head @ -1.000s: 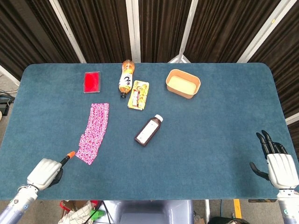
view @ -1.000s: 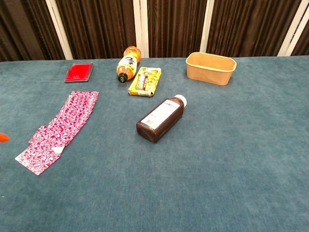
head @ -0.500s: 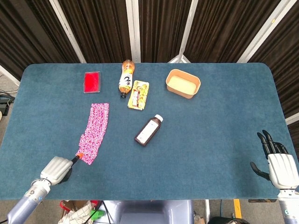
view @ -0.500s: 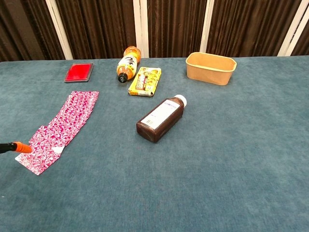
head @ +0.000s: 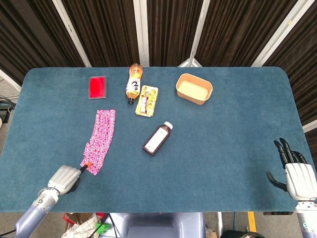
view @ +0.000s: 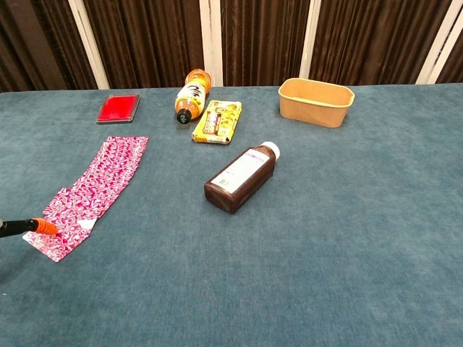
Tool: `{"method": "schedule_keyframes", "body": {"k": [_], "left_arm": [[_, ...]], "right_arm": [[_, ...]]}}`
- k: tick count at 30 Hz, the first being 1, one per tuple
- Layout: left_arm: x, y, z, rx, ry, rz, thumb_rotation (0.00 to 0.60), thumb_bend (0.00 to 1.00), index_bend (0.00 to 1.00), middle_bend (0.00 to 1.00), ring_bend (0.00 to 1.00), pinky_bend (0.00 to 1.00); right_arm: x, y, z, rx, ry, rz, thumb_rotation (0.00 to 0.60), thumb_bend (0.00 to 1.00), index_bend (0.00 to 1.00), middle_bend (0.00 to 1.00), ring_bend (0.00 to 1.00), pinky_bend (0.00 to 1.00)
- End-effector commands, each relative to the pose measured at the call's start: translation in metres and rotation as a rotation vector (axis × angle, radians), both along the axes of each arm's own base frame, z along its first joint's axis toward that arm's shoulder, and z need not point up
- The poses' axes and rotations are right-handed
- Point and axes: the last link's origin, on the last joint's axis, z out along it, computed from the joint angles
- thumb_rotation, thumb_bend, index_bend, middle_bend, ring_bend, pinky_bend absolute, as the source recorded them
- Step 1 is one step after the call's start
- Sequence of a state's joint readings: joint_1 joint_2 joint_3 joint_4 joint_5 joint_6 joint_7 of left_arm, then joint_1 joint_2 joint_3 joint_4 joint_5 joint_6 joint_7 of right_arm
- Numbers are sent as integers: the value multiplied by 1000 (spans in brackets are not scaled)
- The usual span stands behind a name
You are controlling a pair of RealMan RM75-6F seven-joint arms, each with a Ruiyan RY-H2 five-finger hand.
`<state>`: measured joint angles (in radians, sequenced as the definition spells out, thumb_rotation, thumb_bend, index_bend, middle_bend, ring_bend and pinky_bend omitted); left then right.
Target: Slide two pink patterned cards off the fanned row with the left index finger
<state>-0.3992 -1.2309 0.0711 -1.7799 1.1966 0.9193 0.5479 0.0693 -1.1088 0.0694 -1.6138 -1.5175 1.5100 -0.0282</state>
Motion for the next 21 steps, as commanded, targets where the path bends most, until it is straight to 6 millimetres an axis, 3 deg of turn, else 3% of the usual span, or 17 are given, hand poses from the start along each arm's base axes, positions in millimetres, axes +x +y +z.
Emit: {"method": "schedule_keyframes", "body": {"k": [1, 21], "left_arm": [[0, 0, -1, -3, 1, -3, 600, 1000, 99, 892, 831, 766], [6, -14, 3, -33, 11, -10, 600, 1000, 127, 891, 832, 767]], "right_arm": [[0, 0, 0, 0, 0, -1, 600, 300, 0, 50, 249, 239], [1, 1, 1, -2, -8, 4, 600, 300, 0, 50, 249, 239]]}}
